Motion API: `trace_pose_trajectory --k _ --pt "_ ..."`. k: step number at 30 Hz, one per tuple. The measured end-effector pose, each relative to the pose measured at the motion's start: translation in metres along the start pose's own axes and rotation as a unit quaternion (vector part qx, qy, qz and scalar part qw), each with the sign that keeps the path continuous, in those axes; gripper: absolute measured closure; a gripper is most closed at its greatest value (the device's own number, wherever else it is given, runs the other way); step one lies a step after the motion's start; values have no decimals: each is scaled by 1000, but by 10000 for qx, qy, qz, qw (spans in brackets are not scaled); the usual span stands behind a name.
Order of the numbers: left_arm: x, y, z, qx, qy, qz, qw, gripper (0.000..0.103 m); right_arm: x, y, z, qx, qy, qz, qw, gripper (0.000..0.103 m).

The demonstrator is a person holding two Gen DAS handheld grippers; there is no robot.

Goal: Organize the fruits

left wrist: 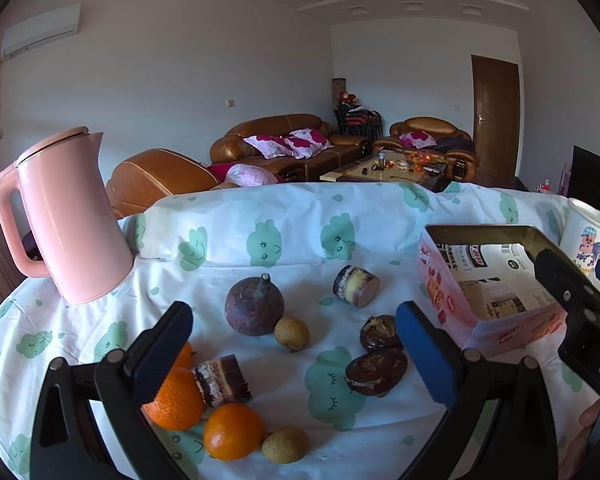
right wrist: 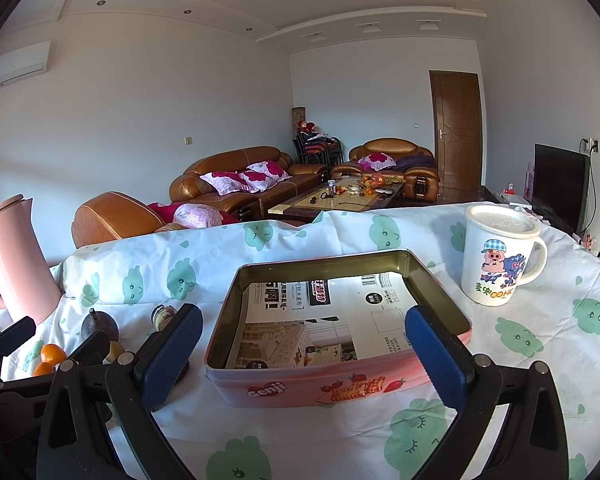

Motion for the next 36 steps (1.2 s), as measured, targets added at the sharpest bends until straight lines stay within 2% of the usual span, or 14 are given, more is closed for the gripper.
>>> trace_pose_trajectory --k 36 --pt "3 0 -5 -17 -52 -48 10000 0 2 2 2 1 12 -44 10000 1"
Point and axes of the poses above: each gripper's, at about its wrist camera, not at the fingertips, and y roughly the way its jaws point, z to its right, x to its underside, the point moved 5 cm from there along y, roughly the way its jaws point, and after that the axes turned 2 degrees about x, right-handed, at the moved point
